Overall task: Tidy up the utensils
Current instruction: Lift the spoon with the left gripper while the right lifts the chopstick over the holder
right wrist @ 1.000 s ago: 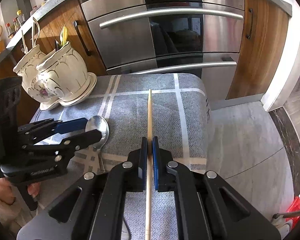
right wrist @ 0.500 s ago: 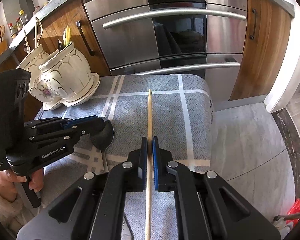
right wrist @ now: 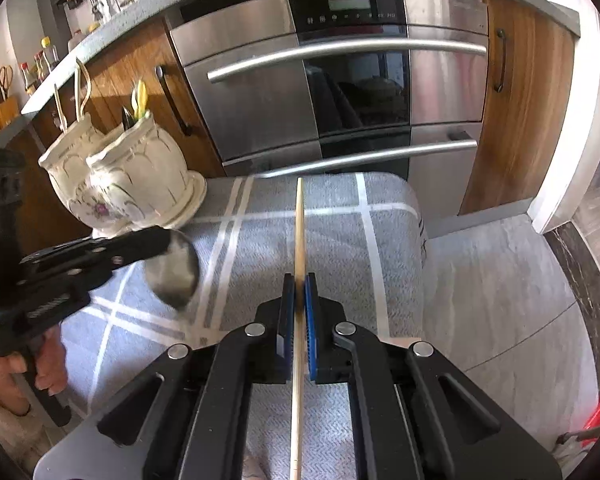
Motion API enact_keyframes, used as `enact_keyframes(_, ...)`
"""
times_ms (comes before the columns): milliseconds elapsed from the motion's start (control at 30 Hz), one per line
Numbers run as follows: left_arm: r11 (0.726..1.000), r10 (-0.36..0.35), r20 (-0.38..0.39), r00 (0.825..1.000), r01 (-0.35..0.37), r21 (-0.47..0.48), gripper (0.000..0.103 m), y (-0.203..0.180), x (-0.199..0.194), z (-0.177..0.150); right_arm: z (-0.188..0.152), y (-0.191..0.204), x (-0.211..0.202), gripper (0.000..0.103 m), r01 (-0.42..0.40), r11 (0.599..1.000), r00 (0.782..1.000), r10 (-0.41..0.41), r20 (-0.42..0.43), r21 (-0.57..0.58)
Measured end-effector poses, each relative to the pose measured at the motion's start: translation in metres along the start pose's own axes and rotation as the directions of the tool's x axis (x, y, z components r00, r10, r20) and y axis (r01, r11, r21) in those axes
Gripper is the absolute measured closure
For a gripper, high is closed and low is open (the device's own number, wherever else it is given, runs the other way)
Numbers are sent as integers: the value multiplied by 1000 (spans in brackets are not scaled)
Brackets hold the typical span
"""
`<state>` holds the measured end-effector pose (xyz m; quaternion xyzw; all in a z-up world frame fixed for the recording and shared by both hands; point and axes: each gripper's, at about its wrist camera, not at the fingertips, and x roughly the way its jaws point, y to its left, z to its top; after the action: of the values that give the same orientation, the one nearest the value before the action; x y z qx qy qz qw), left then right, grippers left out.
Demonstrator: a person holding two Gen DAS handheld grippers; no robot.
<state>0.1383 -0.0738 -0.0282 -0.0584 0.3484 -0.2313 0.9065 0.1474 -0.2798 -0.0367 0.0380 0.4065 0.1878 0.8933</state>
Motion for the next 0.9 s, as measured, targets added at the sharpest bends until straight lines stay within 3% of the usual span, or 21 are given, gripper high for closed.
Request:
enact_keyframes(167, 997, 7, 125, 992, -17, 77, 101, -11, -45, 10, 6, 7, -16, 98, -26, 1000, 995, 25, 101, 3)
enact_keyframes(433, 964, 76, 275, 958, -141, 224, 100, -28, -94, 13, 14, 22, -28, 98, -53, 999, 975, 54, 217, -7)
enact_keyframes(700, 955, 100, 366, 925, -192, 225, 100, -21, -136, 23, 22, 46, -41, 98, -89, 996, 934, 94, 344, -29)
enact_keyframes(900, 949, 134, 404, 905, -234, 210, 100, -6, -169, 41, 50, 66, -39, 98, -110, 994, 914, 104, 393, -7)
